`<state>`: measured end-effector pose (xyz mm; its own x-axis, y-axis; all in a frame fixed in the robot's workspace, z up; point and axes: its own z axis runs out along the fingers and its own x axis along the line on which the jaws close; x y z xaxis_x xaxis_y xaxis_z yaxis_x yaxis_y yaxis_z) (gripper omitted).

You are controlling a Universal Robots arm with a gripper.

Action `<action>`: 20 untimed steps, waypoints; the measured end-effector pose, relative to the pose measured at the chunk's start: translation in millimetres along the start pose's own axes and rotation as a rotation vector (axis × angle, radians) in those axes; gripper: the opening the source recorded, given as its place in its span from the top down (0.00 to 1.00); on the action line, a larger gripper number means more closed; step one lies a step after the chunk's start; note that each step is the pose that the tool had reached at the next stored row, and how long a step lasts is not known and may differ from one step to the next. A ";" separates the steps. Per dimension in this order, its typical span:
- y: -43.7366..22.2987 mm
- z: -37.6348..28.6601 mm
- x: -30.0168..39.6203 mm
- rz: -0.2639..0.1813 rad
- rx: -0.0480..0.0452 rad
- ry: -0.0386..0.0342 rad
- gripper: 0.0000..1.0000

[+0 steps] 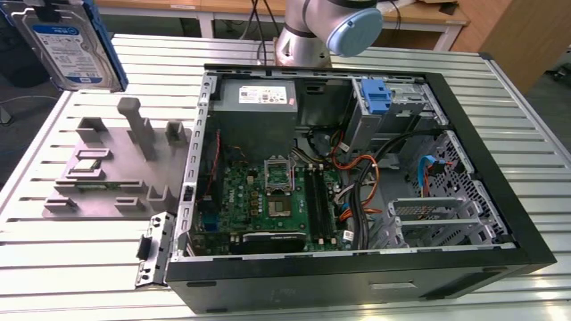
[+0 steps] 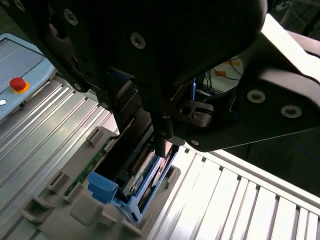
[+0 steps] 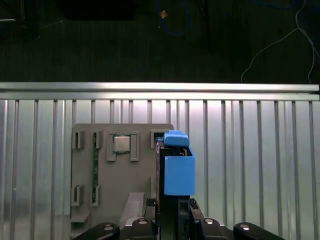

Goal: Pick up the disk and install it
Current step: 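Pick up the disk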

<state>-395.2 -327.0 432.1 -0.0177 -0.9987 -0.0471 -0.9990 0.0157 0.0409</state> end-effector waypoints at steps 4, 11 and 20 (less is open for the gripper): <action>0.4 -9.4 -0.5 0.000 0.0000 0.0000 0.65; 1.1 -28.1 -1.3 0.000 0.0001 -0.0001 0.65; 1.4 -36.1 -1.7 0.000 0.0002 -0.0001 0.65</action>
<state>-395.1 -327.0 468.3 -0.0177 -0.9987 -0.0471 -0.9990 0.0158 0.0407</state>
